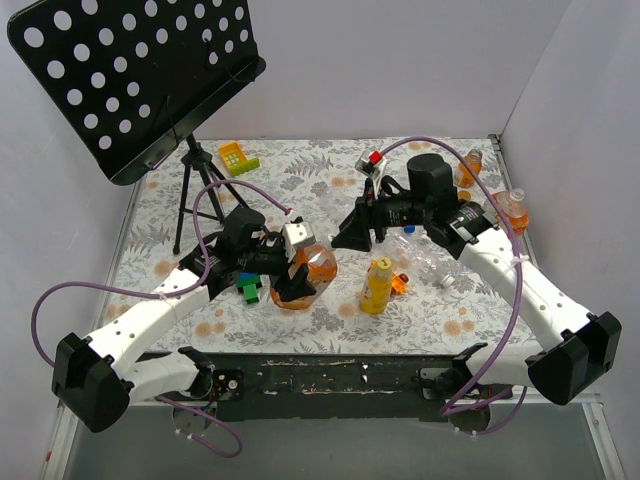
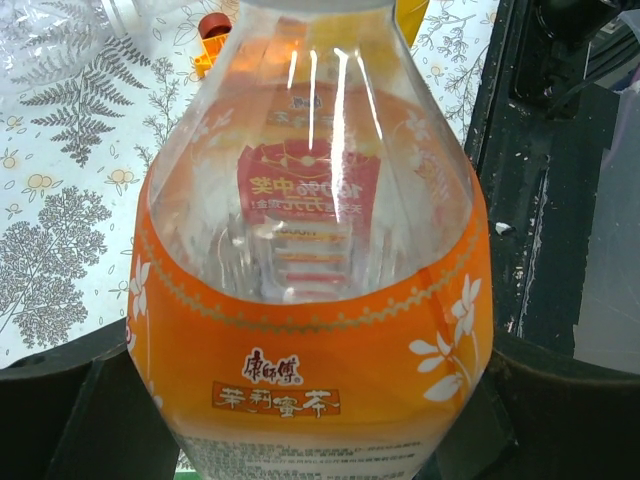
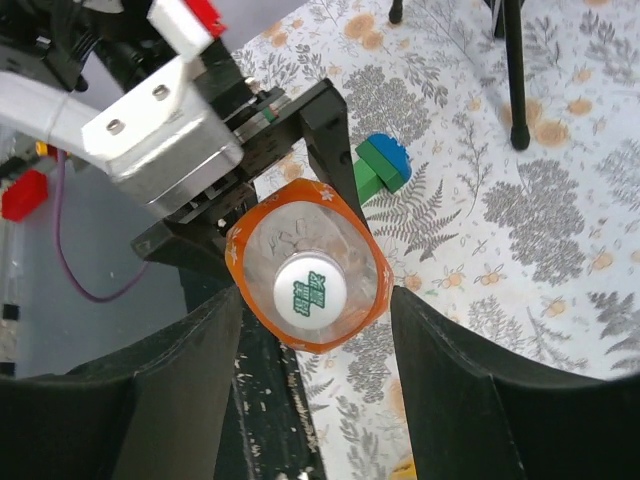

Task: Unscrew the bottle caps
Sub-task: Unscrew the bottle cap from the plastic bottle.

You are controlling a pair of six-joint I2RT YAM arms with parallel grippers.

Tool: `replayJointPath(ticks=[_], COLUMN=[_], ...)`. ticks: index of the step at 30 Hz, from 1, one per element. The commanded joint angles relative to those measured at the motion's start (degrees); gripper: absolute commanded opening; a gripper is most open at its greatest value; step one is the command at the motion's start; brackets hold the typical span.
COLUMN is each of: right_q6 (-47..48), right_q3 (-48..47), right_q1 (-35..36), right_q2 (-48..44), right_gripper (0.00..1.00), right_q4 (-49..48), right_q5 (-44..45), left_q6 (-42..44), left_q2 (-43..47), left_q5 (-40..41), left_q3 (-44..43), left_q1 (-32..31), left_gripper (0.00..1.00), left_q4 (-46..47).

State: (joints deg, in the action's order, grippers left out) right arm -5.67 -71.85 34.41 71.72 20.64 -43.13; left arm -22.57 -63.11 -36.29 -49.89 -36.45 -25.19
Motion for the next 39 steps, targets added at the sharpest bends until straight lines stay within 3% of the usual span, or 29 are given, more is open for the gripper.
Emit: replayJointPath(ticks=[1, 15, 20, 23, 29, 39], right_q6=[-8.9, -5.1, -3.1, -1.6, 0.3, 0.0], right_q3=[0.7, -0.8, -1.6, -1.7, -4.0, -4.3], right_q1=[0.0, 2.5, 2.7, 2.6, 2.6, 2.6], right_q2=[0.3, 3.5, 4.0, 3.2, 3.7, 4.3], right_gripper=[0.66, 0.51, 0.31, 0.34, 0.57, 0.55], right_q4=[-4.8, 0.0, 0.1, -0.6, 0.5, 2.0], right_q5=[2.3, 3.0, 1.0, 0.1, 0.1, 0.9], left_q6=[-0.8, -1.0, -1.1, -0.8, -0.7, -0.7], left_q2=[1.1, 0.4, 0.9, 1.1, 1.1, 1.9], left_q5=[-0.7, -0.5, -0.3, -0.3, -0.4, -0.1], left_q3=[-3.1, -3.1, -2.7, -2.6, -2.6, -2.3], left_q1=[0.1, 0.1, 0.1, 0.1, 0.1, 0.1], left_gripper=[0.00, 0.00, 0.00, 0.00, 0.00, 0.00], left_q4=[4.2, 4.8, 4.7, 4.6, 4.2, 3.8])
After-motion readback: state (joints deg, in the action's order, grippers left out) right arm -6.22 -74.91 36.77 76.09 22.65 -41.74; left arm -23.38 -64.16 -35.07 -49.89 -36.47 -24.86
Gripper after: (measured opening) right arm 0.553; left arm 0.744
